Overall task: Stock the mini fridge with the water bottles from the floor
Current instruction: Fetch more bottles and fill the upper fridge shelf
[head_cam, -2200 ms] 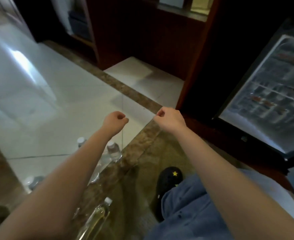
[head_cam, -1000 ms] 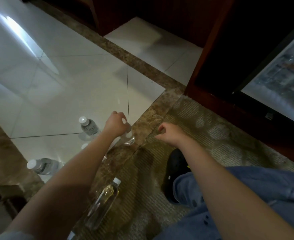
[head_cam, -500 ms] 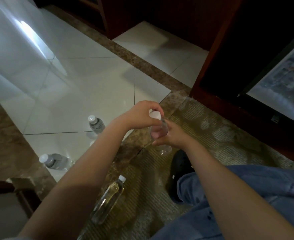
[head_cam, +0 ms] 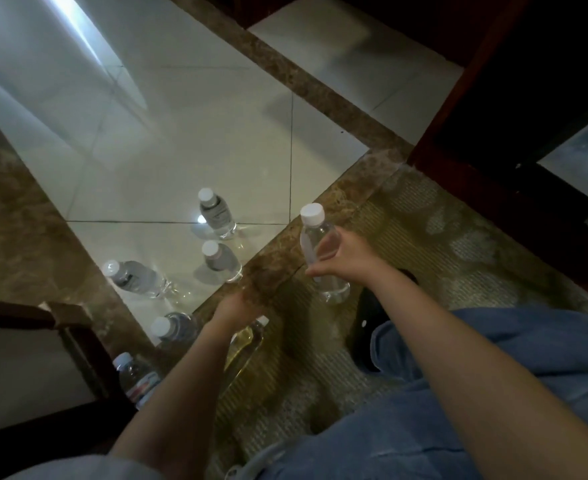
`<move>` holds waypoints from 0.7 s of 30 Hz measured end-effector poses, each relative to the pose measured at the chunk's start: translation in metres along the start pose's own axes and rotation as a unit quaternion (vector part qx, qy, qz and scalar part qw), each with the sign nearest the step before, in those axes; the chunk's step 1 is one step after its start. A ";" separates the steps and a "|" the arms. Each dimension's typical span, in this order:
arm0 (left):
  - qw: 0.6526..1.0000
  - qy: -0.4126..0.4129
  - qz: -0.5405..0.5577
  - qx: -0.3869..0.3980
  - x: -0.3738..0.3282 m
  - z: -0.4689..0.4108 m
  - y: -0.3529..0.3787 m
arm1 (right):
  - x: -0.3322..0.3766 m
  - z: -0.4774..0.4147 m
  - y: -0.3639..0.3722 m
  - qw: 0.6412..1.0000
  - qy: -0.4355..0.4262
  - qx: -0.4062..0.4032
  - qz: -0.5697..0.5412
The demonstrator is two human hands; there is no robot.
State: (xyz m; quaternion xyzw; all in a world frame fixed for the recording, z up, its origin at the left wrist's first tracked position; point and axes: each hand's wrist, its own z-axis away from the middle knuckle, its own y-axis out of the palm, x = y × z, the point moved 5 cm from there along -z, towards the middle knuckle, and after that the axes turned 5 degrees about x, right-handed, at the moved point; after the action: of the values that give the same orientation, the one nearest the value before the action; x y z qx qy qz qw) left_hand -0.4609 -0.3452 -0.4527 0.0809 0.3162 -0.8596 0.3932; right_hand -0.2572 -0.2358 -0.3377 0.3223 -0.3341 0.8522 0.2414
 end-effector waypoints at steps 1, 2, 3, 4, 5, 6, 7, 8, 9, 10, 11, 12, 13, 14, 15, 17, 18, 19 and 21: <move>0.999 -0.018 -0.027 0.006 0.024 -0.012 0.012 | -0.001 -0.001 0.003 1.000 0.001 0.003 -0.003; 0.998 -0.039 -0.047 0.006 0.041 -0.017 0.021 | -0.002 -0.001 0.006 1.000 0.005 0.006 -0.005; 0.997 -0.057 -0.051 0.005 0.061 -0.027 0.033 | -0.003 0.000 0.008 1.000 0.007 0.007 -0.004; 0.997 -0.068 -0.045 0.004 0.074 -0.033 0.042 | -0.004 0.000 0.009 1.000 0.009 0.009 -0.002; 0.996 -0.079 -0.039 0.009 0.078 -0.029 0.047 | -0.006 0.002 0.010 1.000 0.009 0.009 0.001; 0.995 -0.087 -0.039 0.013 0.071 -0.016 0.047 | -0.007 0.004 0.010 1.000 0.009 0.008 0.006; 0.995 -0.092 -0.041 0.015 0.067 -0.010 0.050 | -0.008 0.005 0.011 1.000 0.009 0.005 0.014; 0.993 -0.107 -0.046 0.016 0.066 -0.007 0.054 | -0.010 0.007 0.010 1.000 0.013 0.003 0.022; 0.992 -0.118 -0.048 0.011 0.066 -0.007 0.058 | -0.012 0.009 0.009 0.999 0.017 0.000 0.029; 0.991 -0.126 -0.053 0.005 0.064 -0.007 0.061 | -0.014 0.010 0.008 0.999 0.021 -0.002 0.036; 0.989 -0.132 -0.059 0.000 0.064 -0.007 0.066 | -0.016 0.012 0.008 0.999 0.023 -0.002 0.040; 0.988 -0.137 -0.064 -0.008 0.062 -0.006 0.067 | -0.017 0.013 0.006 0.999 0.026 -0.003 0.042; 0.988 -0.140 -0.069 -0.015 0.064 -0.009 0.071 | -0.019 0.015 0.005 0.999 0.030 -0.004 0.041; 0.987 -0.140 -0.074 -0.022 0.062 -0.008 0.071 | -0.019 0.016 0.004 0.999 0.033 -0.006 0.040; 0.987 -0.138 -0.078 -0.028 0.063 -0.009 0.070 | -0.020 0.017 0.003 0.998 0.035 -0.010 0.041; 0.988 -0.130 -0.081 -0.029 0.063 -0.013 0.066 | -0.019 0.018 0.002 0.999 0.035 -0.018 0.037; 0.989 -0.122 -0.083 -0.024 0.060 -0.012 0.063 | -0.018 0.019 0.001 0.999 0.036 -0.023 0.029; 0.990 -0.111 -0.083 -0.017 0.058 -0.014 0.062 | -0.017 0.019 0.000 0.999 0.036 -0.026 0.021; 0.994 -0.090 -0.056 -0.011 0.048 -0.011 0.056 | -0.015 0.019 -0.001 0.999 0.039 -0.031 0.007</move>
State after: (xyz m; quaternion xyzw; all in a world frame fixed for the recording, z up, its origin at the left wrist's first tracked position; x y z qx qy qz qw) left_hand -0.4539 -0.3952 -0.5067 -0.0191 0.2930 -0.8805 0.3721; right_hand -0.2392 -0.2521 -0.3365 0.2788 -0.3530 0.8550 0.2583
